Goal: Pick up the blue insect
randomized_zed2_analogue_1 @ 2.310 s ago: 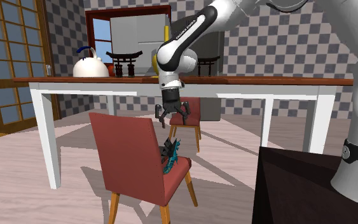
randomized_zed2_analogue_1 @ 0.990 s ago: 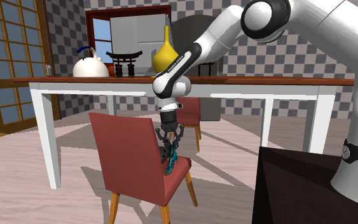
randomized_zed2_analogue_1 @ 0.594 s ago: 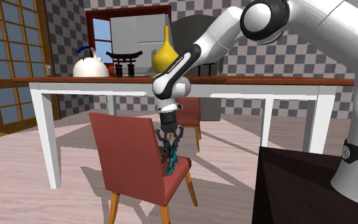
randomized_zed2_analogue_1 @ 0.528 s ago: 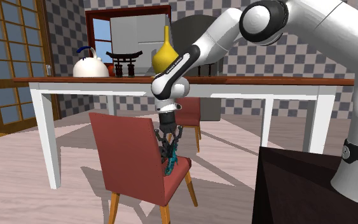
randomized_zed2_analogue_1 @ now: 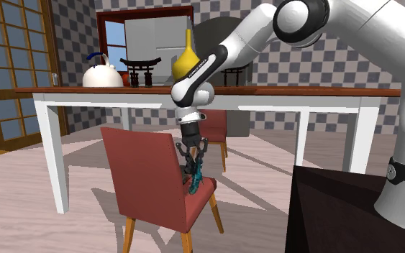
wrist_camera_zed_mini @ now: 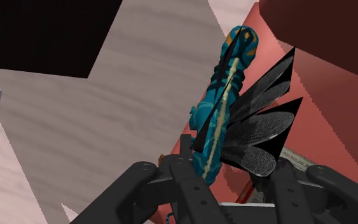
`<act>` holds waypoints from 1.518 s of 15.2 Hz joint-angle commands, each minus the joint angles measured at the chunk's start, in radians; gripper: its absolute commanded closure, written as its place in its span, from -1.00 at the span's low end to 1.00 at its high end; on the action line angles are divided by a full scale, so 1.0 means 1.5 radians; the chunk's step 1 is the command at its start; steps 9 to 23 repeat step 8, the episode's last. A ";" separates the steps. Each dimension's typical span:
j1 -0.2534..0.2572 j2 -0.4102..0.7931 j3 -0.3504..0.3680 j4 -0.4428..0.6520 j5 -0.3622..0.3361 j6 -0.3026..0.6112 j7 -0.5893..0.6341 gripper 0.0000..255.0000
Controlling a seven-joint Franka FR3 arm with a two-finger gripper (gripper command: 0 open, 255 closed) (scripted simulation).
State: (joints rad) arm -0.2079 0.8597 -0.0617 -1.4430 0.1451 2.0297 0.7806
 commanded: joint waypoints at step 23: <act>-0.010 -0.050 -0.007 0.005 -0.005 -0.035 0.004 1.00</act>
